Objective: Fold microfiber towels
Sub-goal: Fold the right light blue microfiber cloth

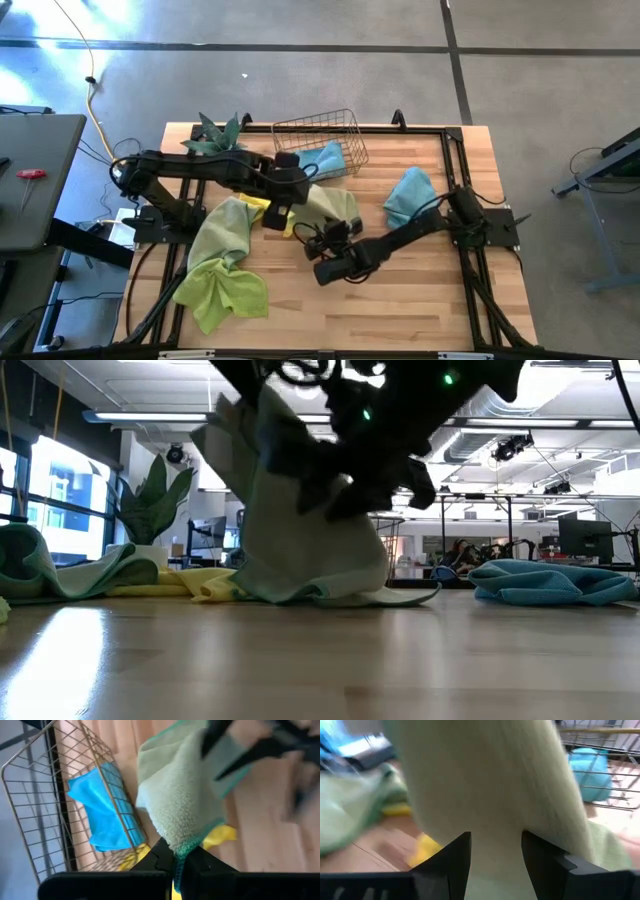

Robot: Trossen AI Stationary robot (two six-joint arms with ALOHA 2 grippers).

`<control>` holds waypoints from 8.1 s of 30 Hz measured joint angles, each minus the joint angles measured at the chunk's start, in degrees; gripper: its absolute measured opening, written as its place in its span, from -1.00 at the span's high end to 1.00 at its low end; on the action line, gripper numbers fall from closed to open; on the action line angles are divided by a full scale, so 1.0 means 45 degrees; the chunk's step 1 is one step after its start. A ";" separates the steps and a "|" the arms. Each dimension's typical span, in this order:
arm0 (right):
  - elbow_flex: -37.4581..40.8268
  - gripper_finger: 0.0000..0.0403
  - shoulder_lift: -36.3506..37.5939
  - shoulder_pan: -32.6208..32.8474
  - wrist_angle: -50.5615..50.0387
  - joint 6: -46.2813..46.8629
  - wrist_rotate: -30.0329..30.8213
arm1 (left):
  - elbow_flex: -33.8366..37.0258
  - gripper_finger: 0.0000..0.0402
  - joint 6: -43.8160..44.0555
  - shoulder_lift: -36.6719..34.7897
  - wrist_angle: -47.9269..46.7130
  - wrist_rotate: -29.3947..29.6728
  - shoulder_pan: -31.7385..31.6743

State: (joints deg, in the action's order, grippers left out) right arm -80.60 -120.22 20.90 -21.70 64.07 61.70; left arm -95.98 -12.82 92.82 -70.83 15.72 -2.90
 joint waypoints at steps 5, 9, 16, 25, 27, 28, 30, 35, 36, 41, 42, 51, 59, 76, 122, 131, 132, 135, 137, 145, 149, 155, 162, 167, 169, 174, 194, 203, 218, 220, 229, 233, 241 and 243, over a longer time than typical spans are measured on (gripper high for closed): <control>0.0000 0.17 0.0362 -0.0215 -0.3002 0.0082 -0.0391 | -0.0797 1.00 0.1157 -0.0013 -0.1032 -0.0744 0.0463; 0.0000 0.17 0.1097 -0.0491 -0.5619 0.0078 -0.0111 | -0.1182 1.00 0.1661 -0.0015 -0.1039 -0.2789 0.0728; 0.0000 0.17 0.2870 -0.0744 -0.6974 -0.1875 -0.0576 | -0.1254 1.00 0.2911 -0.0015 0.0741 -0.3976 0.0815; 0.0000 0.17 0.4597 0.0108 -0.6224 -0.5198 -0.5198 | -0.1101 1.00 0.3617 0.0449 0.1043 -0.3932 0.0456; 0.0000 0.17 0.4927 0.0661 -0.5842 -0.5496 -0.5169 | -0.0925 1.00 0.3594 0.0664 0.0929 -0.4171 0.0467; 0.0000 0.17 0.5038 0.0962 -0.5614 -0.5576 -0.5056 | -0.0836 1.00 0.3567 0.0743 0.0846 -0.4401 0.0487; 0.0182 0.17 0.5189 0.1580 -0.4980 -0.5463 -0.4471 | -0.0768 1.00 0.3379 0.0895 0.0837 -0.4929 0.0570; 0.2226 0.17 0.5357 0.2441 -0.0007 -0.4309 -0.2502 | -0.0772 1.00 0.3130 0.1231 0.1005 -0.6210 0.0536; 0.2738 0.17 0.5343 0.2526 0.1301 -0.4265 -0.2331 | -0.0773 1.00 0.3089 0.1334 0.0998 -0.6837 0.0453; 0.4892 0.17 0.4940 0.2636 0.7037 -0.3772 -0.2228 | -0.0768 1.00 0.3158 0.1860 0.1066 -0.9853 0.0189; 0.5108 0.17 0.4885 0.2575 0.7691 -0.3400 -0.2161 | -0.0772 1.00 0.3254 0.1926 0.1082 -0.9868 0.0194; 0.4343 0.17 0.4360 0.2278 0.9449 -0.4041 -0.2174 | -0.0773 1.00 0.3840 0.2272 0.1469 -0.9756 0.0085; 0.3104 0.17 0.3949 0.2278 0.7761 -0.5139 -0.2347 | -0.0773 1.00 0.4386 0.2273 0.2168 -0.9767 -0.0462; 0.3089 0.17 0.3929 0.1865 0.4246 -0.4240 0.1566 | -0.0773 1.00 0.3026 0.2273 0.1836 -1.2772 0.0184; 0.3094 0.17 0.0756 0.3036 0.5786 -0.0897 -0.4358 | -0.0773 1.00 0.2673 0.2259 0.1021 -1.2777 -0.1022; 0.3089 0.17 0.0052 0.2923 0.6923 -0.4762 -0.3242 | -0.0773 1.00 0.2697 0.2259 0.1006 -1.2777 -0.1054; 0.3089 0.17 0.0039 0.2900 0.6919 -0.4871 -0.3002 | -0.0773 1.00 0.2693 0.2259 0.1004 -1.2777 -0.1054; 0.3089 0.17 0.0039 0.2765 0.6923 -0.5330 -0.2622 | -0.0773 1.00 0.2692 0.2259 0.1001 -1.2777 -0.1054; 0.3089 0.17 0.0039 0.2651 0.6898 -0.5364 -0.2869 | -0.0773 1.00 0.2697 0.2259 0.1001 -1.2778 -0.1054; 0.3089 0.17 0.0036 0.2497 0.6480 -0.5344 -0.3172 | -0.0773 1.00 0.2692 0.2259 0.1011 -1.2777 -0.1054; 0.3089 0.17 -0.0252 0.2497 0.6757 -0.5135 -0.3397 | -0.0773 1.00 0.2663 0.2259 0.1016 -1.2780 -0.1054; 0.3086 0.17 -0.0777 0.2470 0.7969 -0.5302 -0.3351 | -0.0773 1.00 0.2673 0.2259 0.1021 -1.2782 -0.1054; 0.2928 0.17 -0.1365 0.2269 0.7743 -0.6298 -0.3658 | -0.0773 1.00 0.2670 0.2259 0.1028 -1.2782 -0.1137; 0.1850 0.18 -0.1759 0.2086 0.6401 -0.7423 -0.3438 | -0.0773 1.00 0.2721 0.2259 0.1030 -1.2782 -0.1200; 0.1455 0.22 -0.1834 0.1967 0.5653 -0.7556 -0.3491 | -0.0773 1.00 0.2721 0.2259 0.1030 -1.2782 -0.1201; 0.1226 0.47 -0.1846 0.1672 0.5199 -0.7164 -0.3830 | -0.0773 1.00 0.2804 0.2259 0.1030 -1.2782 -0.1200; 0.1326 1.00 -0.0353 0.2431 0.1250 -0.3787 -0.4525 | -0.0773 1.00 0.3086 0.2259 0.0688 -1.2782 -0.1200; 0.1316 1.00 0.2169 0.3571 -0.2568 -0.1630 -0.4524 | -0.0773 1.00 0.2814 0.2259 0.0559 -1.2729 -0.0967; 0.1287 1.00 0.5854 0.3933 -0.5845 -0.0567 -0.4267 | -0.0817 1.00 0.2800 0.2259 0.0327 -0.9878 0.0779; 0.1287 1.00 0.6322 0.3926 -0.6330 -0.0636 -0.4257 | -0.1097 1.00 0.2799 0.2259 0.0072 -0.9535 0.0895; 0.1282 1.00 0.8387 0.3671 -0.7033 -0.2201 -0.3408 | -0.2648 1.00 0.4014 0.2259 -0.1567 -0.8333 0.0908; 0.1282 1.00 0.9054 0.3335 -0.7040 -0.3310 -0.3223 | -0.2979 1.00 0.4933 0.2247 -0.2381 -0.7675 0.0903; 0.1282 1.00 1.0243 0.2600 -0.7036 -0.5390 -0.3014 | -0.3066 1.00 0.5922 0.2244 -0.4218 -0.5795 0.0898; 0.1282 1.00 1.0406 0.2358 -0.7036 -0.5787 -0.3086 | -0.3061 1.00 0.5956 0.2244 -0.4297 -0.5611 0.0898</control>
State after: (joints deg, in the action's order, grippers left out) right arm -74.83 -73.40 31.51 -53.36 38.03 47.82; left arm -109.75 13.98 102.91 -90.17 -9.53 1.15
